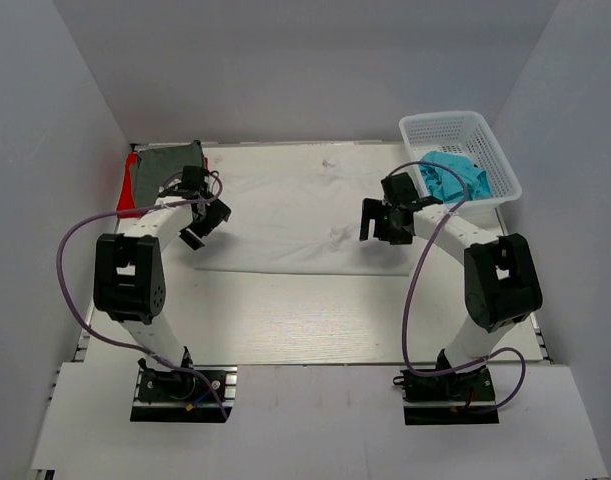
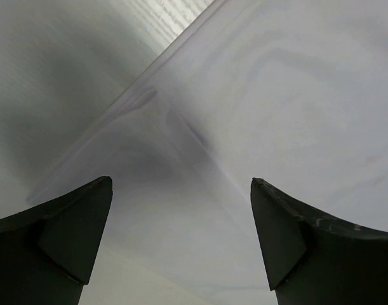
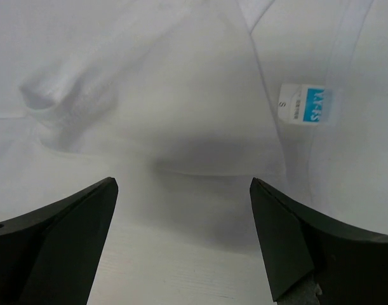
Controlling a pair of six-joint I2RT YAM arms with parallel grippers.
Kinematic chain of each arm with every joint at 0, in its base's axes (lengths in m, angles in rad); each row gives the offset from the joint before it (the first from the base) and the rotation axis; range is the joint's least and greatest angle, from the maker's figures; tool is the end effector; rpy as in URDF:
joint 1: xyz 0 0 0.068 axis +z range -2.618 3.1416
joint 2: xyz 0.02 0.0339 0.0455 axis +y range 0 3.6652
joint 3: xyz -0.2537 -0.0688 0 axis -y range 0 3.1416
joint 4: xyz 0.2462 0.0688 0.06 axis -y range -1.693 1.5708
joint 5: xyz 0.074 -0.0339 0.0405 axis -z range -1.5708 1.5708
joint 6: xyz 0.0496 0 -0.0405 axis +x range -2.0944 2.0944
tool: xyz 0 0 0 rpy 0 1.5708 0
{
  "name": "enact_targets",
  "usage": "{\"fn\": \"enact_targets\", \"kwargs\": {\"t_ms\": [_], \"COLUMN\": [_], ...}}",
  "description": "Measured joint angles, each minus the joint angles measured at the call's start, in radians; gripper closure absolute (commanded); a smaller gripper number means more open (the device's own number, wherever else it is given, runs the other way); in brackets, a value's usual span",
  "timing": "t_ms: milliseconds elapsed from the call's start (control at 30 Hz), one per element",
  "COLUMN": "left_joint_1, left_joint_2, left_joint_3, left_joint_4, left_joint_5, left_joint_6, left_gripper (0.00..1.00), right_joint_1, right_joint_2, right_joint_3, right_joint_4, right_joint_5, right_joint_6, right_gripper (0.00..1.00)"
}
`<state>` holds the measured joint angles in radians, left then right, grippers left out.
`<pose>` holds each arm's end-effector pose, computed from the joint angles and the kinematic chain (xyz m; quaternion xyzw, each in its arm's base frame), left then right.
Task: Fold and stack the t-shirts
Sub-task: Fold the flattened tshirt in 1/3 of the way
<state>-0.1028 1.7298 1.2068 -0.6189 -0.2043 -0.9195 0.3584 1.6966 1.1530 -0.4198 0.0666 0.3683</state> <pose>0.3536 -0.0264 0.1815 -0.4059 0.8835 -0.0167 0.2334 0.3421 0.1246 0.1878 0.0147 0.9536 0.0765 0.2907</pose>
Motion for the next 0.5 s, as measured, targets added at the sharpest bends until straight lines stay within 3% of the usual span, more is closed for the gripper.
{"fn": "enact_targets", "kwargs": {"t_ms": [200,333,500], "left_joint_1": [-0.019,-0.021,-0.026], "left_joint_2": [0.096,0.027,-0.096], "left_joint_3": [-0.031,-0.122,-0.272], "left_joint_4": [-0.010,0.035,0.077], "left_joint_5": [0.006,0.004,0.009], "left_joint_6": [0.019,0.024,0.026], "left_gripper": [0.01,0.01,0.01], "right_joint_1": [0.000,0.000,0.005], "right_joint_2": [0.000,-0.046,-0.218], "right_joint_3": [-0.123,-0.214,-0.401], "right_joint_4": [0.069,0.140,0.185], "right_joint_5": [-0.049,-0.055,-0.063], "right_joint_6": [0.043,0.071,0.122], "right_gripper": [0.10,0.10,0.13]}}
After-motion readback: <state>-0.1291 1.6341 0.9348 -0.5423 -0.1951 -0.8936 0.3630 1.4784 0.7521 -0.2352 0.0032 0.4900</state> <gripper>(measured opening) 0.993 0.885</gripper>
